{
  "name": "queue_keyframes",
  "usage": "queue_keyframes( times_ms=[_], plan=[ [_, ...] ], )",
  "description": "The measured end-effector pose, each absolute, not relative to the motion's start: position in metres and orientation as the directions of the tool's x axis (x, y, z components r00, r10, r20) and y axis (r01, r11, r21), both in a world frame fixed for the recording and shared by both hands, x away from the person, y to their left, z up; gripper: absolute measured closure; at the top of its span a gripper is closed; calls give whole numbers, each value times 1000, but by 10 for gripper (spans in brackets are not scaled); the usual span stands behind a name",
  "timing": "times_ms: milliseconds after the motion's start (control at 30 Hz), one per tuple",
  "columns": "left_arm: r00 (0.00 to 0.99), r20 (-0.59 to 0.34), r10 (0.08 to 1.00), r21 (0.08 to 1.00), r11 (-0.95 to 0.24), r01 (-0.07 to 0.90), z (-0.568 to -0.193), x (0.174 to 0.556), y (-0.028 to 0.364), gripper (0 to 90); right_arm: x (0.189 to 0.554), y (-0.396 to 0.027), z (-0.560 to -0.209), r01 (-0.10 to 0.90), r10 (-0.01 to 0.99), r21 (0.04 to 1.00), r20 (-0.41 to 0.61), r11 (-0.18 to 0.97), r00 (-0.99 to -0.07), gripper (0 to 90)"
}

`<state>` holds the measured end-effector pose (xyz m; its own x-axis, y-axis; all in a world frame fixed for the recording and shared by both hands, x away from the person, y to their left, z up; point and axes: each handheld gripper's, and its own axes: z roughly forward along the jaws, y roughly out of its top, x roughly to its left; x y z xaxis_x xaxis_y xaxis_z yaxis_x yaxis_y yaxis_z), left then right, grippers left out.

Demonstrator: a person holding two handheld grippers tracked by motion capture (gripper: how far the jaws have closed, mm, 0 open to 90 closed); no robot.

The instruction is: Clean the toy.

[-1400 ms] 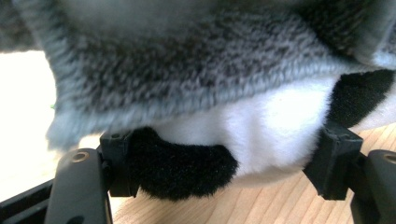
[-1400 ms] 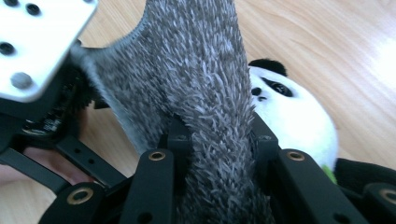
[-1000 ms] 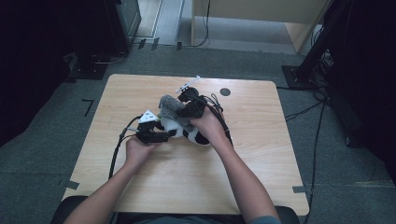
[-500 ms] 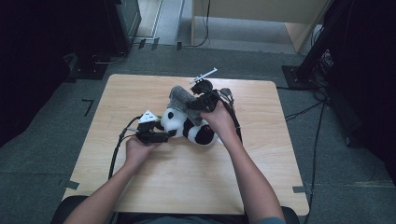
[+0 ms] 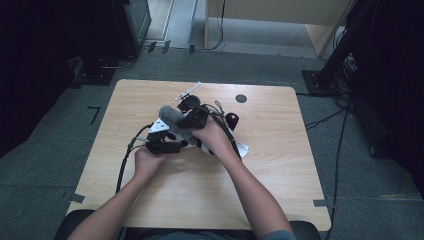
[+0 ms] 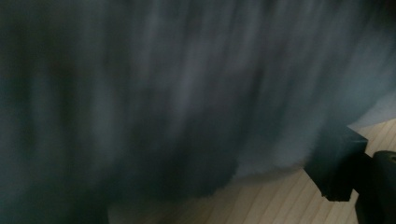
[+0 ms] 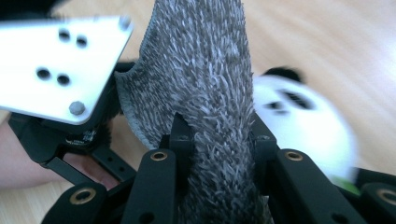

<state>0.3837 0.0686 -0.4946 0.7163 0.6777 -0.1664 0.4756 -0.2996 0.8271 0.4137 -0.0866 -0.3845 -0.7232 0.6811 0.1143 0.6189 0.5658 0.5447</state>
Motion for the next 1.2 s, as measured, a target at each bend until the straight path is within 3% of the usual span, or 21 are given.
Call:
queue_keyframes(
  times_ms=[167, 600, 1200],
  plan=[
    [708, -181, 683, 819, -294, 493, -497, 385, 68, 250, 412, -86, -395, 580, 676, 542, 29, 609, -737, 706],
    [704, -200, 681, 820, -278, 501, -498, 387, 69, 257, 421, -128, -379, 594, 732, 554, -42, 583, -680, 708],
    [709, -200, 676, 822, -278, 497, -498, 387, 70, 255, 423, -186, -365, 657, 783, 613, 98, 439, -615, 710]
  ],
)
